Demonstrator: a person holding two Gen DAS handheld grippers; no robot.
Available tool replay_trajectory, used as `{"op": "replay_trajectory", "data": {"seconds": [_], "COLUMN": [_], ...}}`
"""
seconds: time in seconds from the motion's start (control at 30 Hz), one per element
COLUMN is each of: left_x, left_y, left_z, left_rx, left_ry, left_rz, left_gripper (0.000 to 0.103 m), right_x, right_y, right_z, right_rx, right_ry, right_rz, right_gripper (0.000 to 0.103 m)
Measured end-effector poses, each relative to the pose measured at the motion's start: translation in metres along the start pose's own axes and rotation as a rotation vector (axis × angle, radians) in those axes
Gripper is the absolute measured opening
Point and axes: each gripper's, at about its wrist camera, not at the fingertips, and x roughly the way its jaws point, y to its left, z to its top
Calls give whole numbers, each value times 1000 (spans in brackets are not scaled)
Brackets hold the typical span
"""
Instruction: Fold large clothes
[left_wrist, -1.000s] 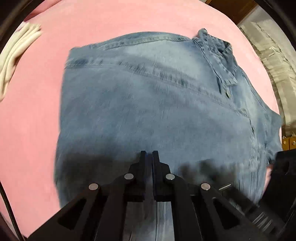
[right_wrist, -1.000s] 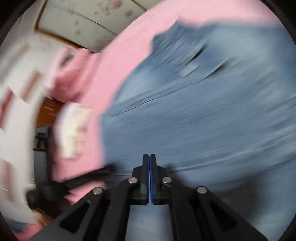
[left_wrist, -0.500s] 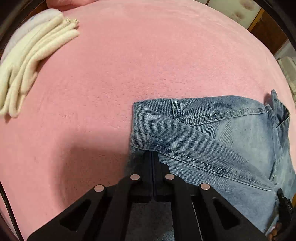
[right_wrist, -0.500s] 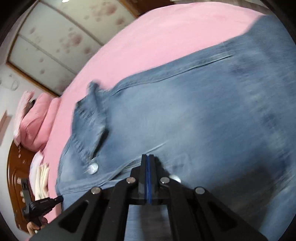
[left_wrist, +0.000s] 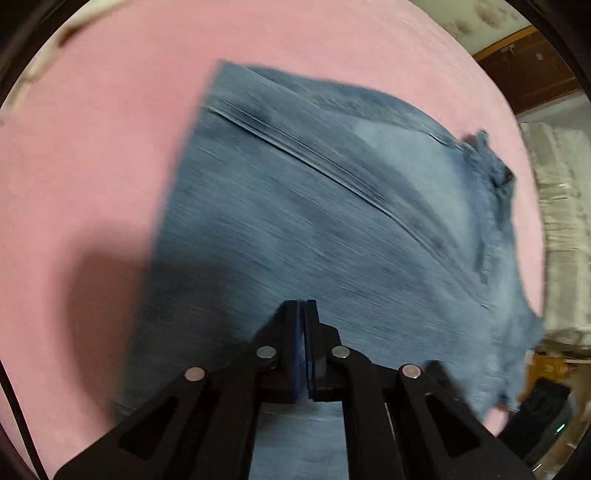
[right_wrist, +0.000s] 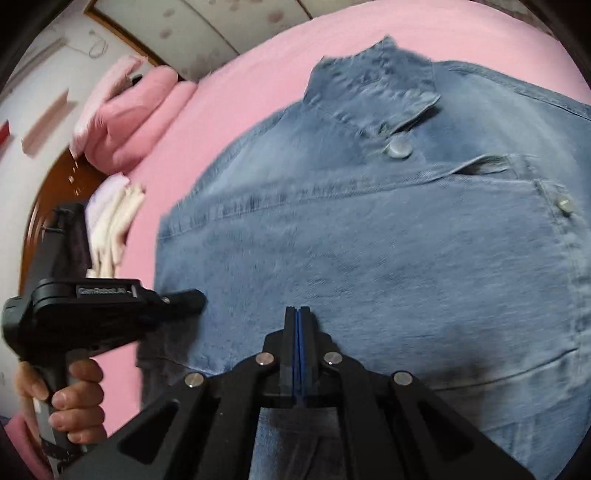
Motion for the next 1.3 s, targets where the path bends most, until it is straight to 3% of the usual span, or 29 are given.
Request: {"op": "replay_trajectory", "data": {"seconds": [0.03,0.1,0.13,0.2,0.3,0.37,0.4,0.53,0.57,0.63,0.67,0.73,0.8,0.9,1.03,1.1,1.13,1.2,1.3], "left_x": [-5,-18,-20,-23,-29,-39,-42,-39,-33,-20,-15,-18,-24,-34,-36,-38,-38,-31,-32], "left_y": [10,32,40,51,55,51,42,17,11,6,8,18,39,76,109,114,115,103,102], "left_z": [3,7,10,15,16,10,4,-27,-35,-49,-51,-53,-51,-43,-36,-35,-35,-35,-34], "left_rx": [-5,-3,6,-4,17,51,77,139,147,140,120,82,36,-47,-158,-152,-140,-113,-97], "left_ry": [-18,-60,-66,-57,-56,-64,-62,0,25,64,67,61,57,37,54,49,49,46,49], "left_rz": [27,133,147,115,124,151,134,34,20,27,30,10,10,9,-109,-103,-94,-60,-32], "left_gripper": [1,1,1,1,1,3,3,3,3,3,3,3,3,1,1,1,1,1,1], "right_x": [-2,-17,-28,-58,-81,-87,-90,-89,-76,-42,-31,-9,1,-7,-53,-81,-93,-96,-83], "right_y": [-11,-35,-52,-86,-110,-94,-86,-52,-39,-8,5,33,42,16,-65,-100,-112,-119,-106], "right_z": [4,16,20,23,23,19,18,4,-5,-26,-32,-46,-44,-36,-17,-17,-16,-14,-9], "right_rx": [29,92,124,172,231,179,155,228,251,265,239,123,78,135,265,340,357,375,332], "right_ry": [-7,-59,-88,-146,-135,-139,-139,-99,-52,60,105,181,181,129,-24,-81,-97,-88,-48], "right_rz": [10,-83,-77,-325,-272,-458,-457,-48,82,232,227,115,98,74,-78,-129,-205,-165,-266], "right_gripper": [0,0,0,0,0,1,3,3,3,3,3,4,3,0,0,0,0,0,0]}}
